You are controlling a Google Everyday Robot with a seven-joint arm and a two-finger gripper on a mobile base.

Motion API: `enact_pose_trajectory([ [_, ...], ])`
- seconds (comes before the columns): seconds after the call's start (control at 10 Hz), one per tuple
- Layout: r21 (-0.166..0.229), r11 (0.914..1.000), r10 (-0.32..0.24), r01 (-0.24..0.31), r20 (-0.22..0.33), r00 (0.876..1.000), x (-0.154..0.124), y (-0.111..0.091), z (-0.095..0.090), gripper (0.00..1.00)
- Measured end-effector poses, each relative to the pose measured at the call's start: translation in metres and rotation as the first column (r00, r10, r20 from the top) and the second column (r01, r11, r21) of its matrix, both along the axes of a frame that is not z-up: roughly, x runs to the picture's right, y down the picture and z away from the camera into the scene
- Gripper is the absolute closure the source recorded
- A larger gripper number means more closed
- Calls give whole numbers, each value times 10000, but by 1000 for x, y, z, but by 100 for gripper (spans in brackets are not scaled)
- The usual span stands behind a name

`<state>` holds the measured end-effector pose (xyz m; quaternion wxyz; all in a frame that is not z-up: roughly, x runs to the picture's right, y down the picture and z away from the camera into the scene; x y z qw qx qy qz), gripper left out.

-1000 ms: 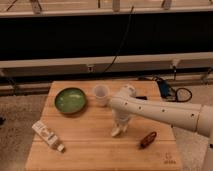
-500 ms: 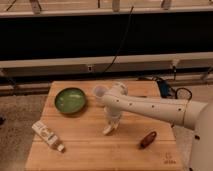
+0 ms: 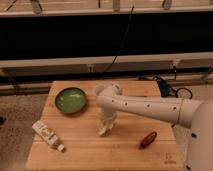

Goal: Wipe the white sponge on the table

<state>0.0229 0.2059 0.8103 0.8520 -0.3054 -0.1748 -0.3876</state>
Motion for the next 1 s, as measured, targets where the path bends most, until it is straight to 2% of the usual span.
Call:
enact_pose_trajectory([
  [0.5,-52,9987,501,-502,-196,9986,13,2,-6,100],
  [1.0,-140,9990,414,-415,-109,9991,-6,2,-4,100],
])
